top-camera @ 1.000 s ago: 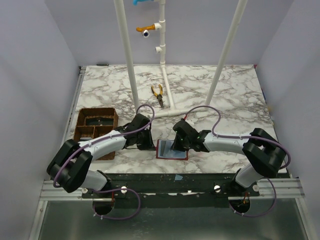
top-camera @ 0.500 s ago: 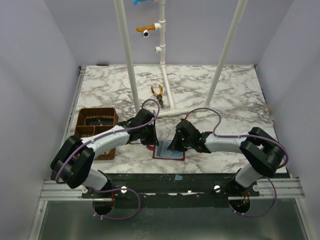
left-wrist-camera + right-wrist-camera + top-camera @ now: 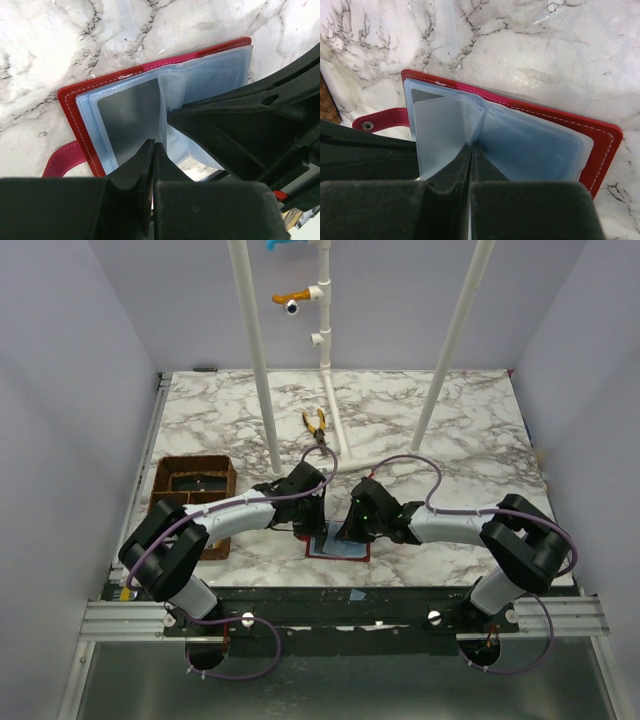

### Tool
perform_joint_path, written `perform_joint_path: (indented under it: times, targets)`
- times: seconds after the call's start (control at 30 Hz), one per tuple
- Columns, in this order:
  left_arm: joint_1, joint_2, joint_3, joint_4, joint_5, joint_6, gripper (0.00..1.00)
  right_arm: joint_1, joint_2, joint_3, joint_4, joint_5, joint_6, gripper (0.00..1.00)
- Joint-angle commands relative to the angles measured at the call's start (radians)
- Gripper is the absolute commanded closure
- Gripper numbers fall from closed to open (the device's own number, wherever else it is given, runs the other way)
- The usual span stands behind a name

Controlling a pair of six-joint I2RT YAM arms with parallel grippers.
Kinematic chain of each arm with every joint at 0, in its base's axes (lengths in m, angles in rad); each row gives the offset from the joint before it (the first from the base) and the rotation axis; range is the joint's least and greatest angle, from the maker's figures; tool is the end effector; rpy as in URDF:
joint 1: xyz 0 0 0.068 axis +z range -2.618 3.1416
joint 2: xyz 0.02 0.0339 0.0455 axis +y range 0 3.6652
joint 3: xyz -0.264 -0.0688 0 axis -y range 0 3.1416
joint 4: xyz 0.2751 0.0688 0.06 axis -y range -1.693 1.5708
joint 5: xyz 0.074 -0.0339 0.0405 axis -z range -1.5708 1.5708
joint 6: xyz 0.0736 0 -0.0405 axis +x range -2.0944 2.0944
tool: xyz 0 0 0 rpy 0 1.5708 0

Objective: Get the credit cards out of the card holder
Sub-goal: Remove the credit card from the card holder.

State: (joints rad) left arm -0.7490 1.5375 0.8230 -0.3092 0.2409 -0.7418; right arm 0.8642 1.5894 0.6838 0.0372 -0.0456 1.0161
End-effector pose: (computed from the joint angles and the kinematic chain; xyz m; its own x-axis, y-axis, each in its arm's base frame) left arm 0.2327 -0.2403 0.1182 -0.9693 0.0053 -0.2459 0.1319 0.8549 -0.5017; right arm 0.2164 0.2587 0.0854 -0.9231 0.2265 -0.3107 0.0110 0.8233 0.5675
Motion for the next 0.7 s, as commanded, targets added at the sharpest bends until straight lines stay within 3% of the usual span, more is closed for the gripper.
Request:
perform_joint_path:
  times: [0.0,0.2,0.27,0.4,0.53,0.67]
  targets:
    - [-0.01,0.009,0.016,0.028,0.024,-0.004,0.98,0.01,-0.014,0.045,-0.192,0.02,-0.053,0.89]
    - [-0.017,0.0,0.024,0.028,0.035,-0.004,0.98,0.01,-0.132,0.124,-0.33,0.118,-0.065,0.47]
    - [-0.021,-0.001,0.027,0.032,0.042,-0.008,0.99,0.01,-0.174,0.149,-0.385,0.153,-0.061,0.41]
    - [-0.041,0.008,0.044,0.039,0.056,-0.016,0.99,0.01,-0.258,0.167,-0.479,0.232,-0.037,0.41]
    - [-0.064,0.025,0.07,0.048,0.068,-0.028,0.99,0.01,-0.345,0.15,-0.54,0.302,-0.001,0.52]
    - [-0.091,0.063,0.101,0.052,0.072,-0.039,0.99,0.01,-0.429,0.115,-0.577,0.342,0.031,0.52]
